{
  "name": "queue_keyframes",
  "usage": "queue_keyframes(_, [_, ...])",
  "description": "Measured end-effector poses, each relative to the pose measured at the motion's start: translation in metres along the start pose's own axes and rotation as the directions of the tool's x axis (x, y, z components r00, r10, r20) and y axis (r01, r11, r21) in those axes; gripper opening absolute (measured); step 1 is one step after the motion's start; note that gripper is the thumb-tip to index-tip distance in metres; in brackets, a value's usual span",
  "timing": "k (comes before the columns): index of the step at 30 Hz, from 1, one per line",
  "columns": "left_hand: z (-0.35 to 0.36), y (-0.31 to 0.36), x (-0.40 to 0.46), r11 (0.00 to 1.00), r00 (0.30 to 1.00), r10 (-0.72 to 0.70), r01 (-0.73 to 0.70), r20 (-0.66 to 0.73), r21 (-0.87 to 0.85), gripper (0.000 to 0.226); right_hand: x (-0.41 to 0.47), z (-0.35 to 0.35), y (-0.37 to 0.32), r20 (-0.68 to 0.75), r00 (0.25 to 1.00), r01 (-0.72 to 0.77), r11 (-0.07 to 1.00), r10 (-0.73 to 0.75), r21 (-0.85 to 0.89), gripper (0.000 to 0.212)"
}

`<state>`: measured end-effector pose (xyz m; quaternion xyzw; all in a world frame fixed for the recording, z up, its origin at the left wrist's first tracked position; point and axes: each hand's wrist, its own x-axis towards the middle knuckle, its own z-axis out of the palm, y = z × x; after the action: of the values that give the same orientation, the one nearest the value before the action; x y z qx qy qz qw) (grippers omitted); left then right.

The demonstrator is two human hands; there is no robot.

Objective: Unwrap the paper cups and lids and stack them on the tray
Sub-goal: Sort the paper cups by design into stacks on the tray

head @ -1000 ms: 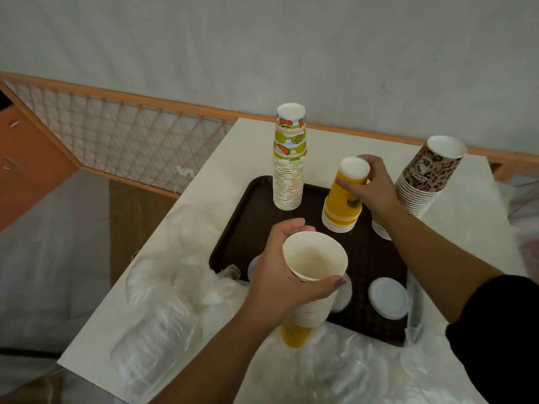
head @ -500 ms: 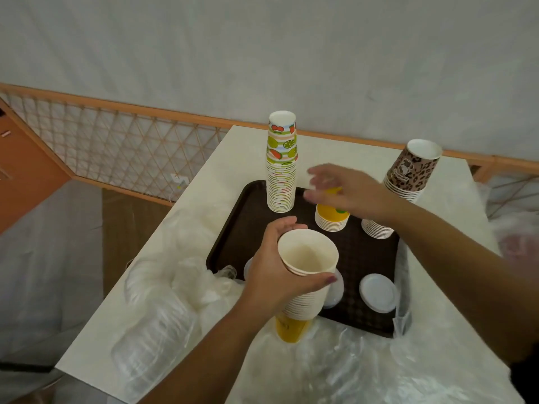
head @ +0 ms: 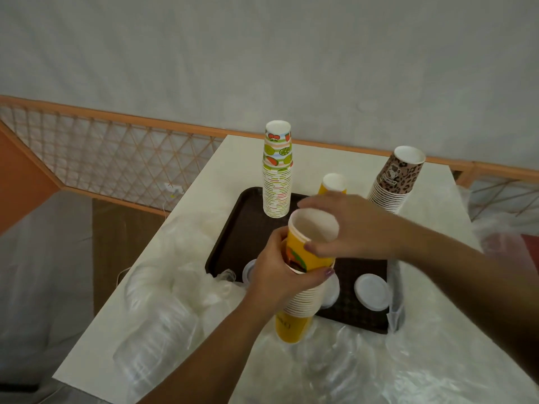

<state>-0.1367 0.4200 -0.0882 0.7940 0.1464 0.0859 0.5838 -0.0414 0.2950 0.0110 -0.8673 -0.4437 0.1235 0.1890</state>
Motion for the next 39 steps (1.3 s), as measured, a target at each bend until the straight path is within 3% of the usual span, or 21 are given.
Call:
queue_keyframes(2, [-0.001, 0.001, 0.001, 1.000, 1.000, -0.008, 0.008, 0.016, -0.006, 0.076, -0.003, -0.021, 0.010, 0.025, 0.999, -0.037, 0.998, 0.036, 0.047, 0.063])
queue_keyframes(6, [0.001, 0.000, 0.003, 1.000, 1.000, -0.001, 0.001, -0.005, 0.005, 0.078, -0.013, -0.049, 0.051, 0.207, 0.977, -0.116, 0.936, 0.048, 0.331, 0.057])
queue_keyframes(9, [0.001, 0.000, 0.005, 1.000, 0.999, -0.022, 0.022, -0.024, 0.015, 0.076, -0.012, -0.034, 0.077, 0.304, 0.952, -0.097, 0.981, 0.042, 0.168, 0.071])
queue_keyframes(11, [0.000, 0.000, 0.006, 1.000, 0.999, -0.026, 0.026, -0.029, 0.015, 0.078, -0.007, -0.013, 0.085, 0.337, 0.940, -0.113, 0.976, 0.044, 0.185, 0.077])
queue_keyframes(13, [0.000, 0.000, 0.006, 0.999, 0.999, -0.022, 0.023, -0.039, 0.029, 0.082, 0.003, 0.005, 0.088, 0.268, 0.962, -0.131, 0.939, 0.044, 0.317, 0.079])
queue_keyframes(16, [-0.001, 0.002, 0.007, 0.998, 0.999, -0.030, 0.031, -0.021, 0.062, 0.084, 0.032, 0.019, 0.100, -0.037, 0.980, -0.136, 0.801, 0.193, 0.583, 0.081])
queue_keyframes(19, [0.000, 0.002, 0.005, 0.996, 0.999, -0.043, 0.044, -0.008, 0.076, 0.085, 0.066, 0.034, 0.120, -0.245, 0.890, -0.063, 0.636, 0.385, 0.769, 0.087])
queue_keyframes(22, [-0.001, 0.001, 0.004, 0.998, 0.999, -0.048, 0.048, -0.003, 0.049, 0.086, 0.090, 0.051, 0.138, -0.320, 0.808, -0.039, 0.587, 0.495, 0.809, 0.078])
queue_keyframes(25, [-0.002, 0.000, 0.003, 0.998, 0.999, -0.040, 0.040, 0.002, 0.040, 0.088, 0.102, 0.061, 0.147, -0.362, 0.763, -0.032, 0.591, 0.535, 0.806, 0.079])
queue_keyframes(28, [-0.001, -0.002, 0.003, 0.998, 0.999, -0.032, 0.032, -0.003, 0.044, 0.088, 0.109, 0.067, 0.153, -0.450, 0.731, -0.026, 0.679, 0.514, 0.734, 0.072])
queue_keyframes(31, [-0.001, -0.003, 0.002, 0.999, 1.000, -0.025, 0.025, -0.006, 0.039, 0.089, 0.112, 0.072, 0.157, -0.475, 0.771, -0.107, 0.822, 0.424, 0.560, 0.055])
queue_keyframes(33, [-0.001, -0.004, 0.002, 0.999, 1.000, -0.017, 0.017, -0.005, 0.031, 0.089, 0.115, 0.071, 0.157, -0.429, 0.807, -0.184, 0.862, 0.407, 0.472, 0.053])
queue_keyframes(37, [0.000, -0.004, 0.004, 0.999, 1.000, -0.021, 0.021, 0.007, 0.038, 0.093, 0.108, 0.060, 0.152, -0.272, 0.859, -0.322, 0.871, 0.434, 0.372, 0.073])
queue_keyframes(39, [0.000, -0.004, 0.004, 0.999, 1.000, -0.023, 0.023, 0.004, 0.039, 0.096, 0.097, 0.049, 0.138, -0.331, 0.849, -0.311, 0.896, 0.412, 0.318, 0.083])
